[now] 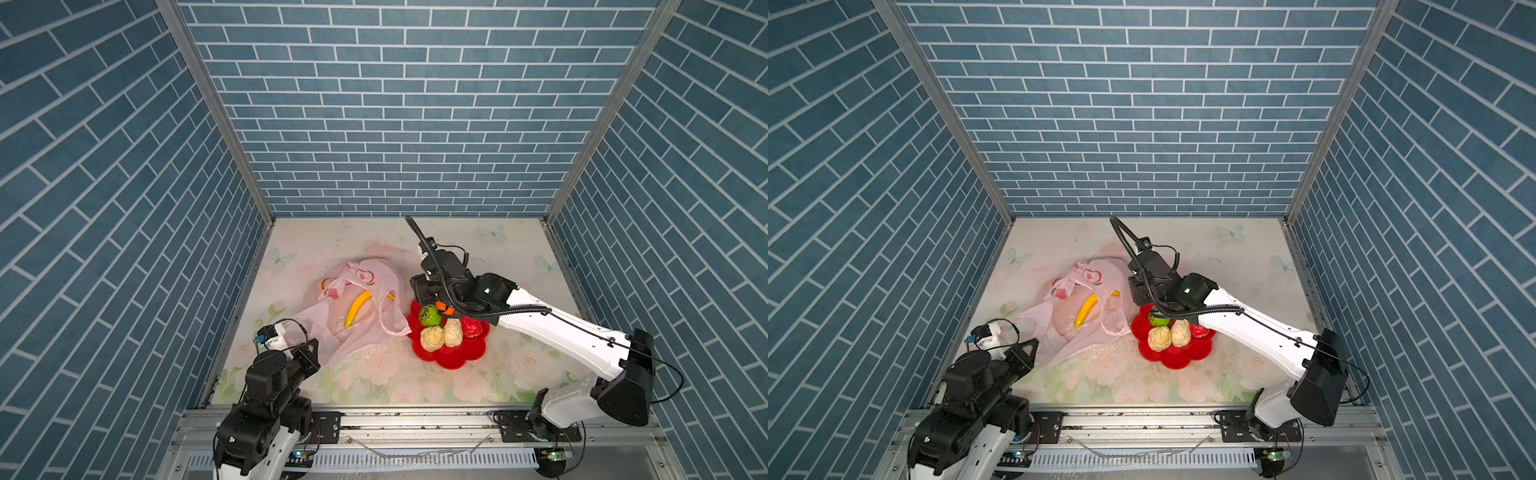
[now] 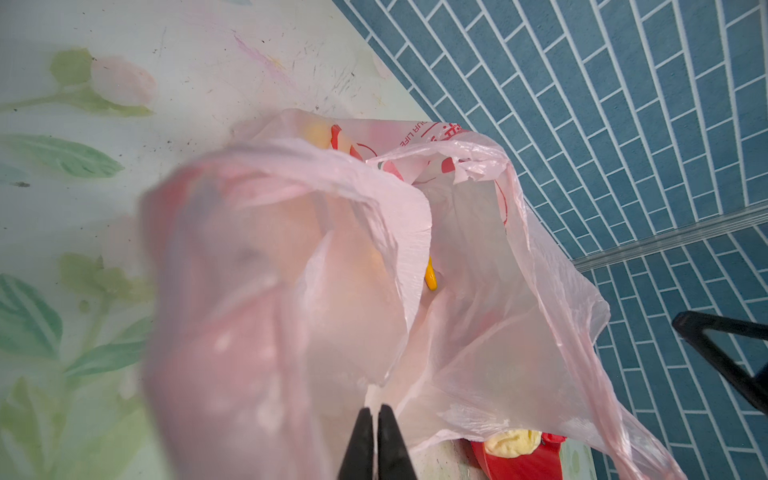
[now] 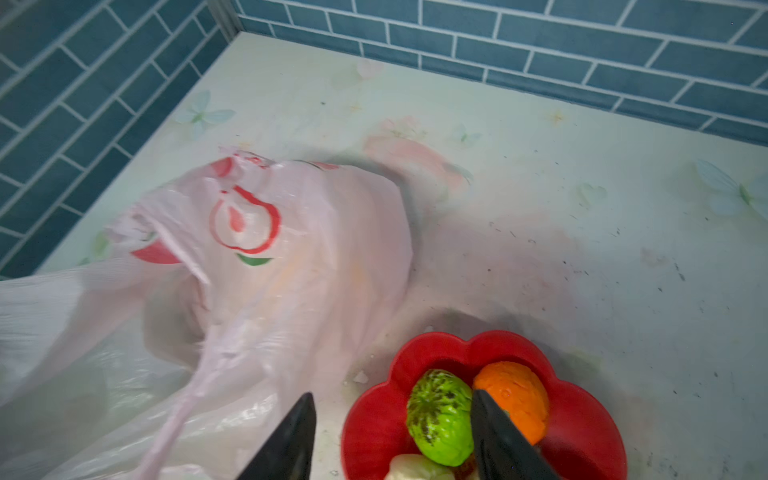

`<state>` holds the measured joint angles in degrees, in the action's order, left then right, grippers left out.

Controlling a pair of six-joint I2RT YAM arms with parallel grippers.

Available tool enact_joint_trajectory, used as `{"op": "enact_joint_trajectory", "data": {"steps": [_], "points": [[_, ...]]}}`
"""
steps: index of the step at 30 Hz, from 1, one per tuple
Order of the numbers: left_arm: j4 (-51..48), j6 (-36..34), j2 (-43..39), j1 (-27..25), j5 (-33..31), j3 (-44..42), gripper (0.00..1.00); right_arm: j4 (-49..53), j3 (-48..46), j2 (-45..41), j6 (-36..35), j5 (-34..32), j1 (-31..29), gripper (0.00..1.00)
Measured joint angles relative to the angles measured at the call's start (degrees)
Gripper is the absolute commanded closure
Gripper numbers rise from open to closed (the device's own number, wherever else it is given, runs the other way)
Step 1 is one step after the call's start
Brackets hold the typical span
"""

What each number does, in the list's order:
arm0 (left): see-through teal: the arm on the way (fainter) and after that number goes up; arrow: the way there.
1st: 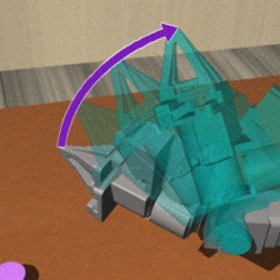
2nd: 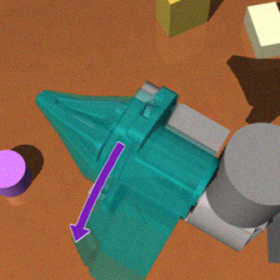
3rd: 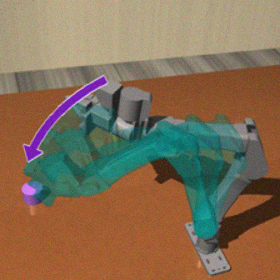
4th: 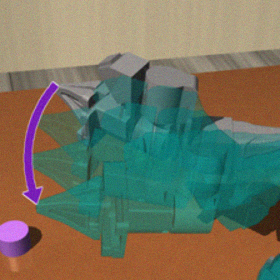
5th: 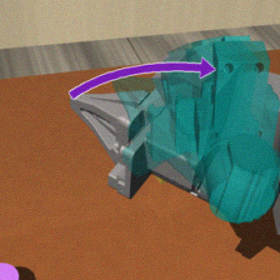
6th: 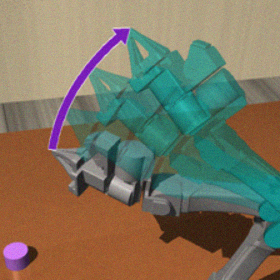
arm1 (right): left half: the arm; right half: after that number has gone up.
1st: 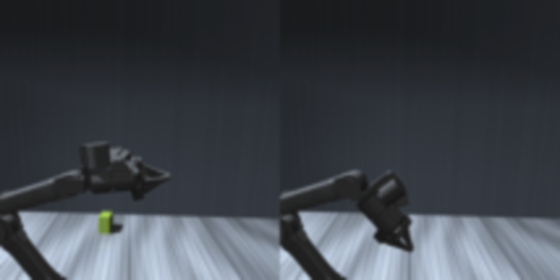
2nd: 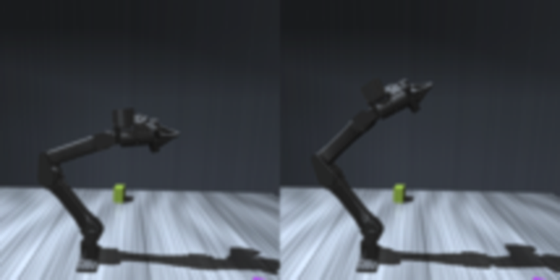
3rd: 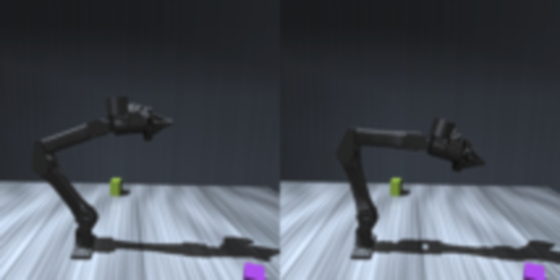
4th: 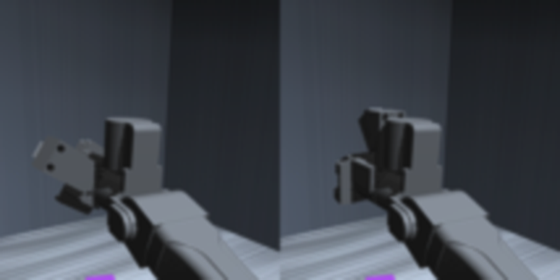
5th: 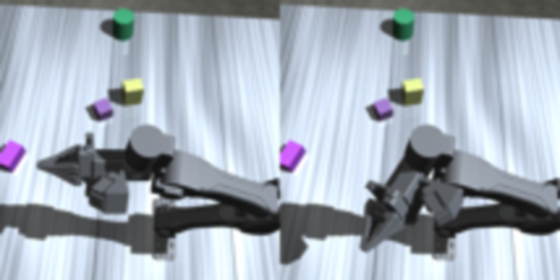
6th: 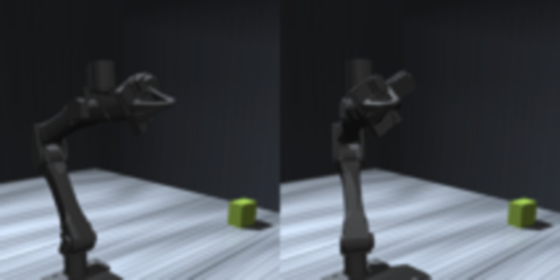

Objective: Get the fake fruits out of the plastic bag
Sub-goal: 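Move the right gripper back to the pink bag opening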

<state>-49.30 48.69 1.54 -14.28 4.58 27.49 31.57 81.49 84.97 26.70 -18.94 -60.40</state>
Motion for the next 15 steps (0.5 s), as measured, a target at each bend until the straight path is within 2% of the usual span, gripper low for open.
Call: {"op": "enact_joint_trajectory", "data": {"steps": [7,15], "points": [[0.09,-0.44,0.63,0.00,0.46,0.02,0.93,-1.31,7.15,4.87,-0.11,-0.74,-7.69,0.45],[0.09,-0.90,0.94,0.00,0.44,0.02,0.93,-5.44,17.49,16.35,0.09,4.83,-9.73,0.46]]}}
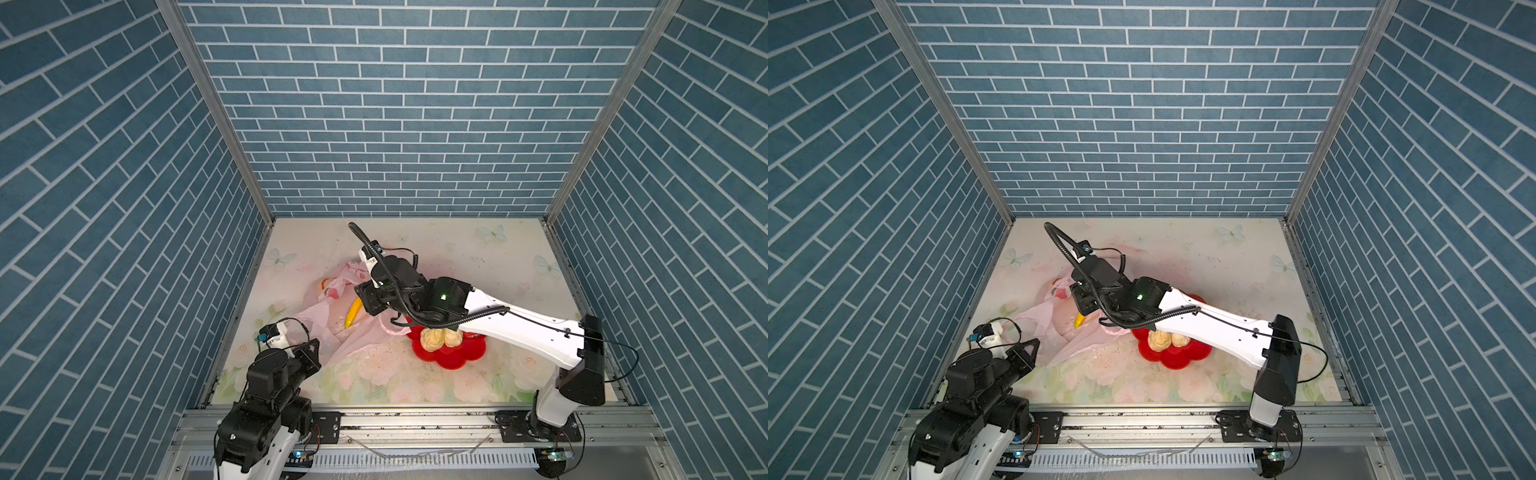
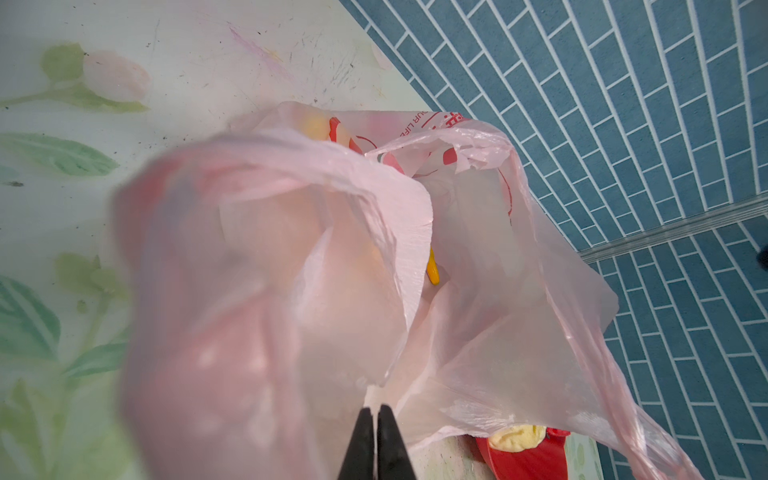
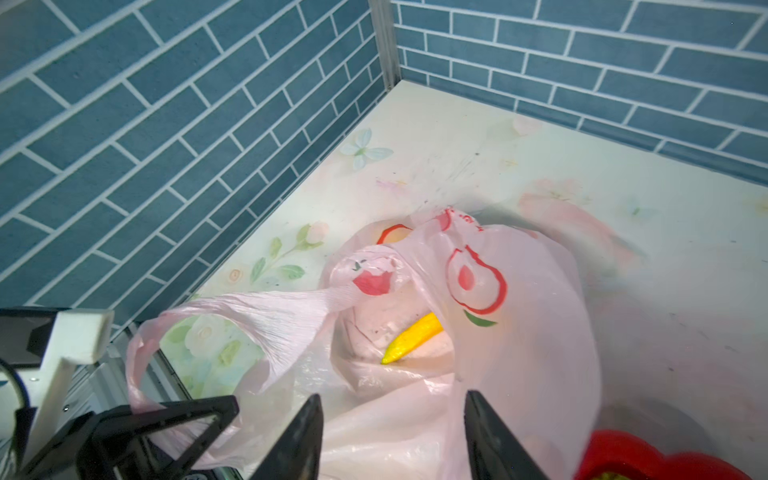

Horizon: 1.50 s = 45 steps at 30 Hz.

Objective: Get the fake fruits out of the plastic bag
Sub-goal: 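Move the right gripper back to the pink bag opening, then push the right gripper into the bag and grasp the yellow banana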

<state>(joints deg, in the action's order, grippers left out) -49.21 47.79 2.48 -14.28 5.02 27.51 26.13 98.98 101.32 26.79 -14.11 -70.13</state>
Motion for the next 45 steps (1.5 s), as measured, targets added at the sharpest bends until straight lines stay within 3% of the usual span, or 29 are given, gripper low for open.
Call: {"op": "enact_joint_trajectory", "data": {"steps": [12,20,35,45], "points": [[-0.02,-0.02,-0.61,0.00,-0.98,0.00,0.93,-0.83,7.06,17.84,3.34,8.02,0.42,0.51],[0.00,0.00,-0.61,0.00,-1.31,-0.02,0.93,-0.87,7.06,20.65,7.98,8.52,2.38,0.51],[1.49,-0.98,3.63,0.00,-1.31,-0.11,0.93,-0.85,8.24,30.91,18.60,8.66,6.97,0.42],[2.89,-1.07,2.67,0.00,1.75,-2.14,0.93,-1.66,11.34,31.74,22.97,9.49,7.67,0.41]]}}
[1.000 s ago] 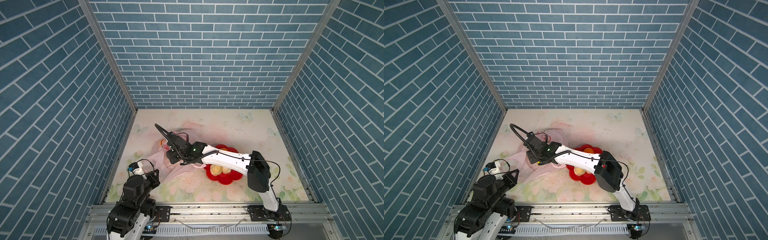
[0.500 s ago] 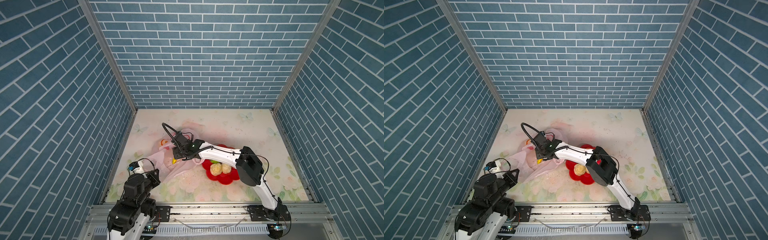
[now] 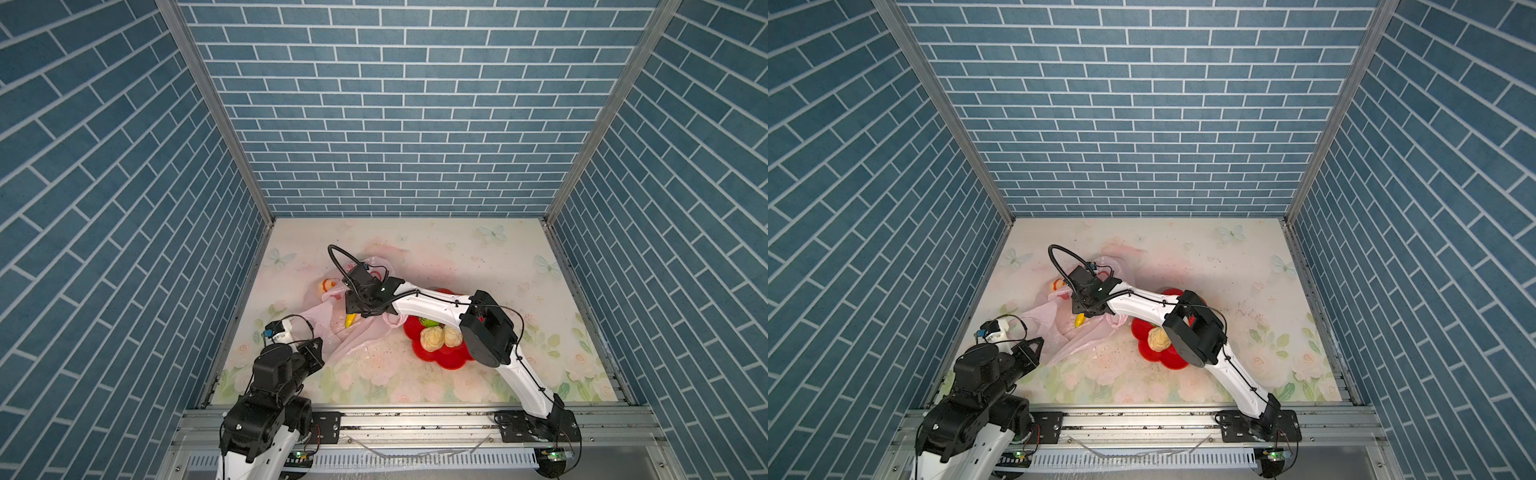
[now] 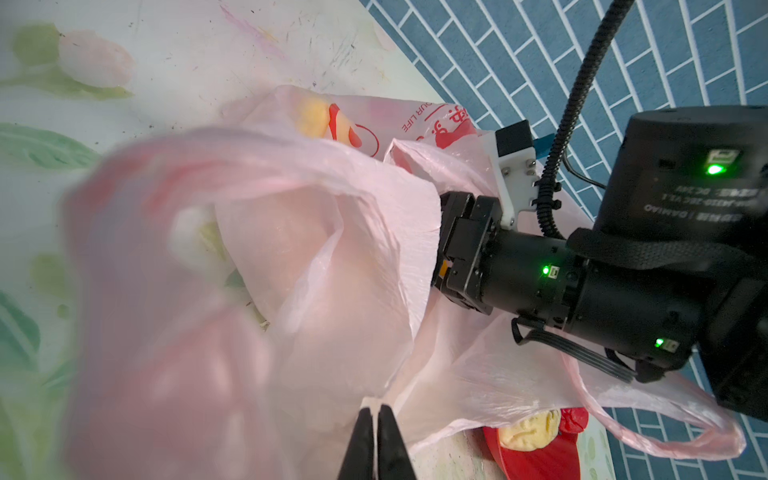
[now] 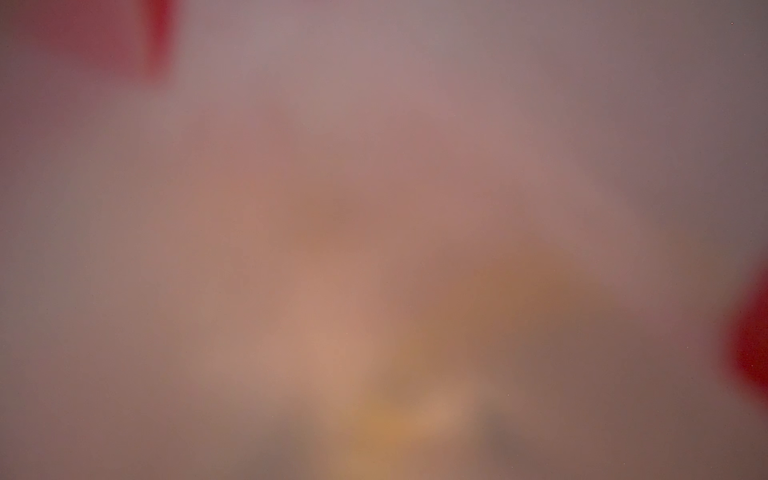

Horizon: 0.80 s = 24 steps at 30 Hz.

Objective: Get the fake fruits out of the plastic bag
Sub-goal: 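Push the right gripper into the bag and grasp the yellow banana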

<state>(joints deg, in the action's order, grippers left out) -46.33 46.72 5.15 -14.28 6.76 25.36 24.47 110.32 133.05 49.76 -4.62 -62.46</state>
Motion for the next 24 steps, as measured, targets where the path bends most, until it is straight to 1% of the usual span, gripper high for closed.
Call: {"op": "enact_joint_trajectory", "data": {"steps": [8,14,24], "points": [[1.57,0.04,-0.02,0.00,2.05,-0.26,0.93,1.40,2.78,2.25,1.01,0.39,1.22,0.41],[2.19,0.63,-0.28,0.00,2.73,-2.47,0.93,4.42,6.16,3.48,0.98,0.31,1.40,0.41],[3.43,1.07,-0.33,0.00,3.19,-2.69,0.93,8.04,11.28,7.15,0.98,0.35,1.40,0.45]]}}
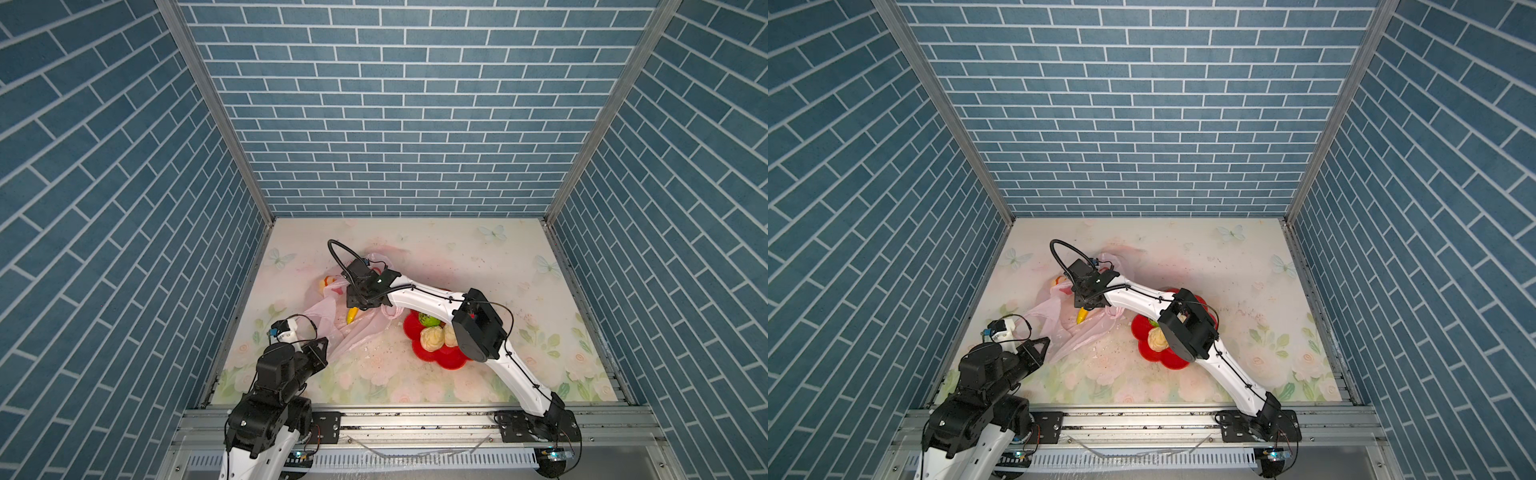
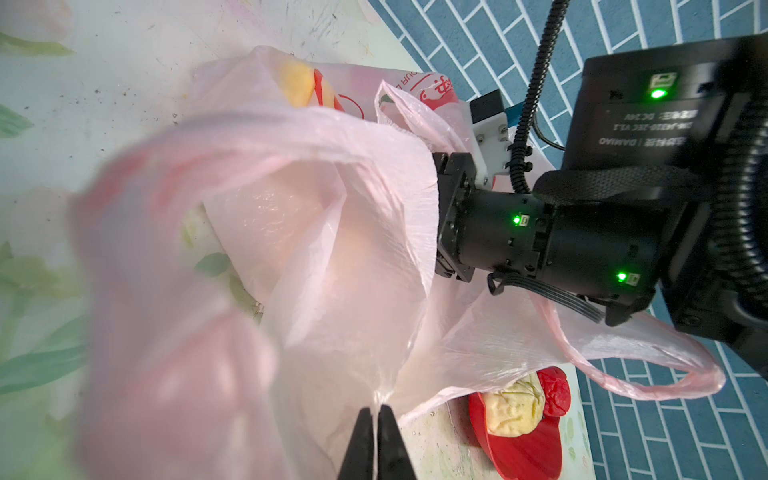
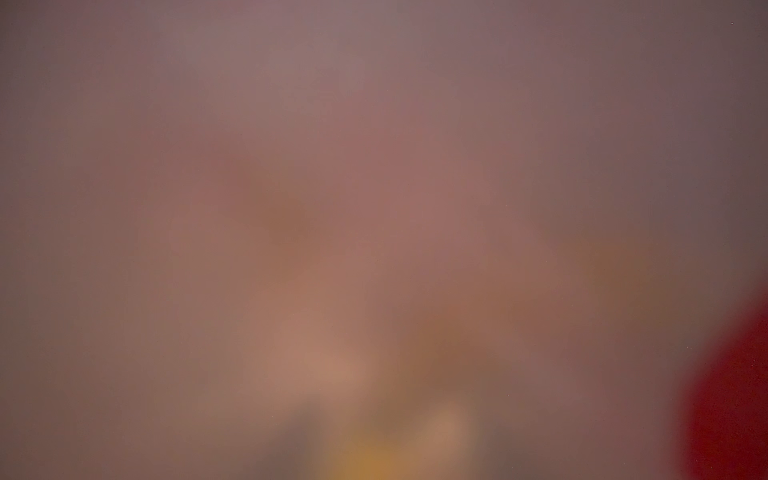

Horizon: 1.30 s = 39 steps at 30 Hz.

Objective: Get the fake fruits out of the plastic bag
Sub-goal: 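Push the right gripper into the bag and grasp the yellow banana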

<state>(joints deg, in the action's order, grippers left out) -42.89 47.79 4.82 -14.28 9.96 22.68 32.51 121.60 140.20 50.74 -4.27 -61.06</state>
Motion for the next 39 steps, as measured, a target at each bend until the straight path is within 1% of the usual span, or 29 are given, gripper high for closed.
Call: {"op": "enact_joint_trajectory", "data": {"steps": [11,18,22,25,29,36,39], "points": [[0.79,0.00,0.07,0.00,0.22,0.00,0.93,2.25,2.56,2.38,0.00,0.00,0.09,0.51],[0.81,0.00,0.09,0.00,0.20,0.00,0.93,2.60,2.82,3.10,0.04,0.09,0.37,0.60],[0.90,0.00,0.68,0.00,0.20,0.00,0.93,2.67,3.26,3.30,0.04,0.28,0.44,0.67],[1.27,-0.02,1.09,0.00,0.17,0.00,0.93,2.58,3.28,3.30,-0.04,0.48,0.48,0.69],[1.77,-0.02,1.53,0.00,0.17,0.00,0.93,2.34,3.28,3.30,-0.13,0.66,0.59,0.74],[3.56,-0.02,2.45,0.00,-0.07,-0.13,0.93,2.03,3.28,3.30,-0.85,0.70,0.70,0.81],[4.22,-0.28,3.28,0.00,-0.50,-0.13,0.93,1.73,3.28,3.28,-1.64,1.07,0.72,0.83]]}}
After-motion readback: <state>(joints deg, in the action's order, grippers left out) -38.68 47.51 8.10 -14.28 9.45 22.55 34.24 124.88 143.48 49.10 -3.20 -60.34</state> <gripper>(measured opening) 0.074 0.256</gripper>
